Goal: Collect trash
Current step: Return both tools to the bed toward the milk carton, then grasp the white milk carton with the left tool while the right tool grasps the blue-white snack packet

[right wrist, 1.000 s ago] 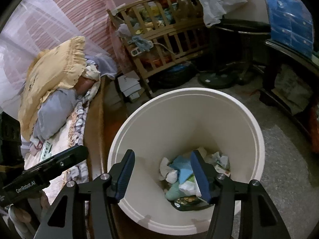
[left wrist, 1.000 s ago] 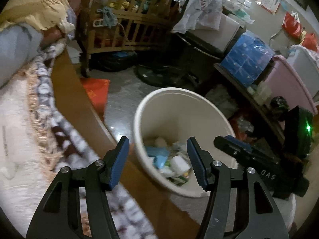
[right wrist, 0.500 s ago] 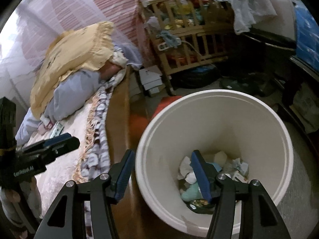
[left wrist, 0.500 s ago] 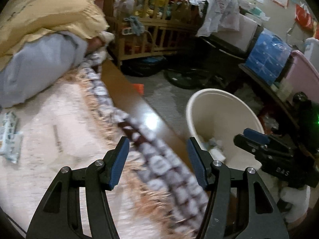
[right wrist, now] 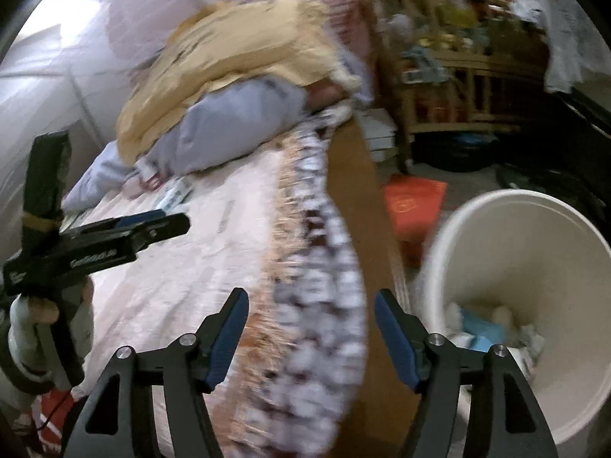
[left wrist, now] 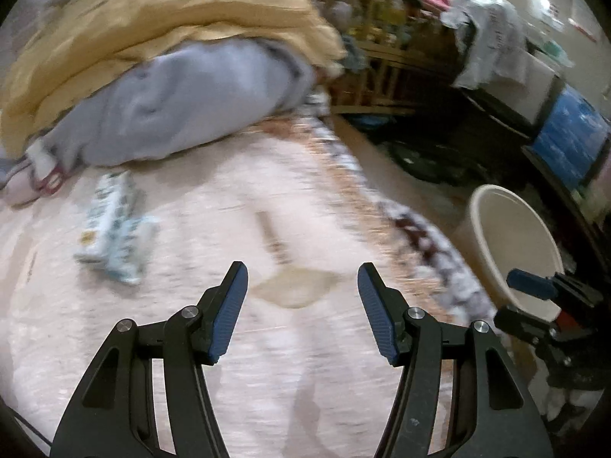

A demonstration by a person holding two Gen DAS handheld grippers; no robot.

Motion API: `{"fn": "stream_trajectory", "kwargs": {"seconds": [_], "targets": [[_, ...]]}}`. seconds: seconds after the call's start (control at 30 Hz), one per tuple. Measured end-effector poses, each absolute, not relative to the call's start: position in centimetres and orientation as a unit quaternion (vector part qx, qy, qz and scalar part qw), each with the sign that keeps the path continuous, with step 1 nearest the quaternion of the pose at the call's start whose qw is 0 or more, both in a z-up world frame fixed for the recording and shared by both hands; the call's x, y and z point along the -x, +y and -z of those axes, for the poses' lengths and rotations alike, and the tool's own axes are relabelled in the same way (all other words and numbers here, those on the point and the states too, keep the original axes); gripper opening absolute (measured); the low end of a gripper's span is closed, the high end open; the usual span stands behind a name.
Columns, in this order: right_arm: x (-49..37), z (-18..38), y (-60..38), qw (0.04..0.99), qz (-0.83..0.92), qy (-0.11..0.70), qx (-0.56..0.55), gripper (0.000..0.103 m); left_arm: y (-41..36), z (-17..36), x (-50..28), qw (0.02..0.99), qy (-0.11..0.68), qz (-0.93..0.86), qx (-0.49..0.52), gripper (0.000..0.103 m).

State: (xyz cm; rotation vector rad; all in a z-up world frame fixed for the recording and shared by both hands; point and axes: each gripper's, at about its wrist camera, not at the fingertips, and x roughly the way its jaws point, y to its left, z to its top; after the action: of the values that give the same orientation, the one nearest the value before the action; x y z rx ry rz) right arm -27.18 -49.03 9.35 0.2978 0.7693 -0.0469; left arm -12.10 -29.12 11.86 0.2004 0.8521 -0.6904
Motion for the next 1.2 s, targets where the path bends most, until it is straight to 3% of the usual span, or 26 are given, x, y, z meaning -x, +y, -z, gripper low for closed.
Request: {"fn": "stream_trajectory", "kwargs": {"seconds": [0.5,0.77,1.0,1.2], "targets": [[17.8,-7.7,-39.6,0.898,-0.065,0.418,-0.121,0.067,-17.4,-8.6,3.6,0.873,0.437,0.214,-0.039,0.059],[16.6,-7.1,-40.0,0.895,-0.064,0.422,-0.127,0.067,-18.5,-5.3,-0.4,0.855,0.469,0.221,0.014,0.058],[15.2,-7.2,-42.1,0.897,-0.038,0.421,-0.133,0.067,-22.3,-5.6,-0.7,0.832,0.463,0.303,0.043,0.058],[12.3,-7.5,-41.3,0.894,-0.049,0.424,-0.138,0.068,-19.8,-7.7,0.0,0.837,0.458,0.298,0.028,0.058]]}}
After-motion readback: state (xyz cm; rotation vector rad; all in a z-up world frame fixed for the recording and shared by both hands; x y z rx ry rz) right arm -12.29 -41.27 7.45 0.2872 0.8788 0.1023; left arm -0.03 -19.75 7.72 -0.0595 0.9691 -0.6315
